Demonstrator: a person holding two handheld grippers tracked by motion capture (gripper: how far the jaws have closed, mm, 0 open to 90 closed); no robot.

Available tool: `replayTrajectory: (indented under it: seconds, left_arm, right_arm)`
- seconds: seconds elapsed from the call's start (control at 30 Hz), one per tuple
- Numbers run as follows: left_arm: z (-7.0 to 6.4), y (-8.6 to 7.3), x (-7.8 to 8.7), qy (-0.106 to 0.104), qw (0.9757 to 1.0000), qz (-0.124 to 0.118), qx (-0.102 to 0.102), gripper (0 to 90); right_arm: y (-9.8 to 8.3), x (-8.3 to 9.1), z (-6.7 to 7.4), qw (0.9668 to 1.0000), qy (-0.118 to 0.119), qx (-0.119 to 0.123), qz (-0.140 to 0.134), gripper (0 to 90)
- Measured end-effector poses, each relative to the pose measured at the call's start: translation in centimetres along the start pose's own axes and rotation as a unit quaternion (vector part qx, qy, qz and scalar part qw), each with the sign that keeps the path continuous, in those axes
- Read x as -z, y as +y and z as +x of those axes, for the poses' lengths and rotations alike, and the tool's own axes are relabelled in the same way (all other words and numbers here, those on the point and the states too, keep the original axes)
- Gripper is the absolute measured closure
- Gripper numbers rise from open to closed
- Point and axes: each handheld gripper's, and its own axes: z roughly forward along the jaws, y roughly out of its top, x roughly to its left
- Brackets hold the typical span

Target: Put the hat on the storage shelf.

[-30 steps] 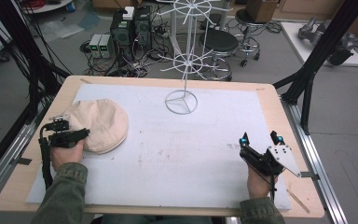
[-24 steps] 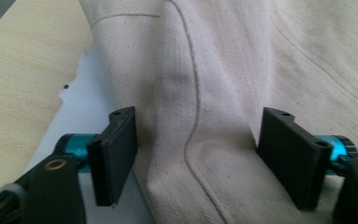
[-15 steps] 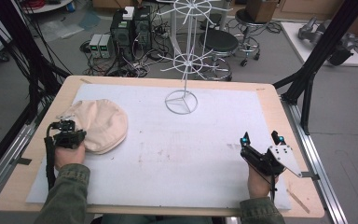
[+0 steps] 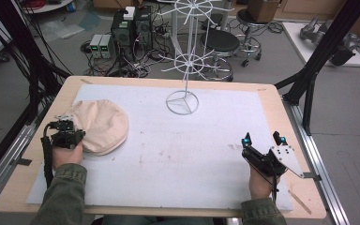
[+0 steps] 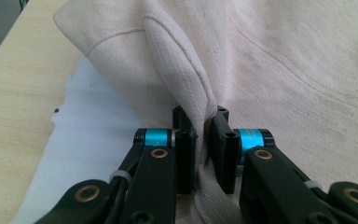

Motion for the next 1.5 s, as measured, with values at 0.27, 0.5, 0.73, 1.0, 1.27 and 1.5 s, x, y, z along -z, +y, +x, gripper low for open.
replayTrajectory:
  seconds: [0.27,0.5,0.73,1.0,1.27,1.5]
  left_arm:
    - [0.1,0.0,0.5,-0.001,0.9997,-0.022,0.007,81.8]
    - [0.1,0.0,1.0,0.004,0.9992,-0.04,-0.001,81.8]
    - [-0.1,0.1,1.9,0.013,0.9967,-0.078,-0.016,81.9]
    - [-0.2,0.1,2.5,0.011,0.9935,-0.11,-0.025,81.9]
    - [-0.4,0.3,3.5,0.011,0.9884,-0.149,-0.029,81.9]
    - [-0.9,0.5,4.5,0.013,0.981,-0.191,-0.034,81.9]
  right_arm:
    - [0.0,0.0,0.0,1.0,-0.001,0.001,0.0,6.8]
    - [0.0,0.0,0.0,1.0,-0.001,0.001,0.0,6.8]
    - [0.0,0.0,0.0,1.0,-0.001,0.001,0.0,6.8]
    - [0.0,0.0,0.0,1.0,-0.001,0.002,-0.001,6.8]
    - [0.0,0.0,0.0,1.0,-0.001,0.002,-0.001,6.8]
    - [0.0,0.0,0.1,1.0,-0.001,0.001,-0.001,6.8]
